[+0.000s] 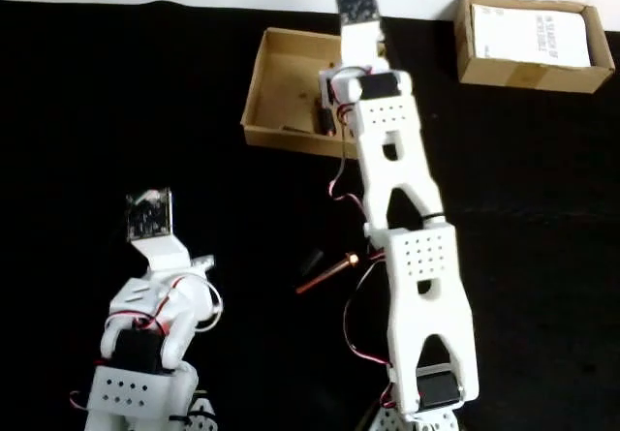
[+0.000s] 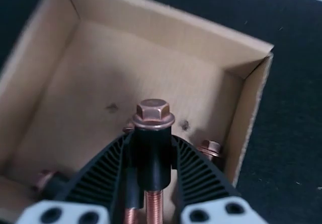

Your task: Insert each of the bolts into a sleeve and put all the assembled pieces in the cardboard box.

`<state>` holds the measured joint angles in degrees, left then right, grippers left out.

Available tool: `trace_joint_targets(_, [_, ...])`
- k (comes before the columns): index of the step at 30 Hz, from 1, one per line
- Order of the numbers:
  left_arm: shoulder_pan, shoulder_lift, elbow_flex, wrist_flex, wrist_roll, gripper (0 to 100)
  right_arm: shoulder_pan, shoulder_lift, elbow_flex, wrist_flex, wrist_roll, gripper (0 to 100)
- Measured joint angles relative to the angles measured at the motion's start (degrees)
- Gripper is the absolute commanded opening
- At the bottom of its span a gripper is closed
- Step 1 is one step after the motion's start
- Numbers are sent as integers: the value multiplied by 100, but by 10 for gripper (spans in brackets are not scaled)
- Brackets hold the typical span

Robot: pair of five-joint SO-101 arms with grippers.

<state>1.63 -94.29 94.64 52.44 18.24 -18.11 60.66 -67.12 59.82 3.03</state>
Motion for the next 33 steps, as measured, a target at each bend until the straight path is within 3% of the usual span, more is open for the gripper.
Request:
trace_joint_targets(5, [-9,-422,149,0,-9,9,-88,334,-642,492,26,9])
trace_joint_targets(9, [-62,-475,149,44,-18,10,-334,334,-1301,1468,35,10])
trace_joint_targets(12, [-158,-475,149,79,-18,10,-431,334,-2004,2268,-176,63])
trace_joint_targets(16, [-158,-475,149,79,-18,10,-448,440,-2435,2391,-448,143])
trace_joint_targets(22, [-158,-510,158,193,-18,10,-378,668,-2505,2321,-501,142])
trace_joint_targets(27, [-158,-510,158,193,-26,10,-369,668,-2708,2892,-501,142])
trace_joint_targets(33, [-158,-510,158,193,-26,10,-448,501,-2725,4018,-1574,142])
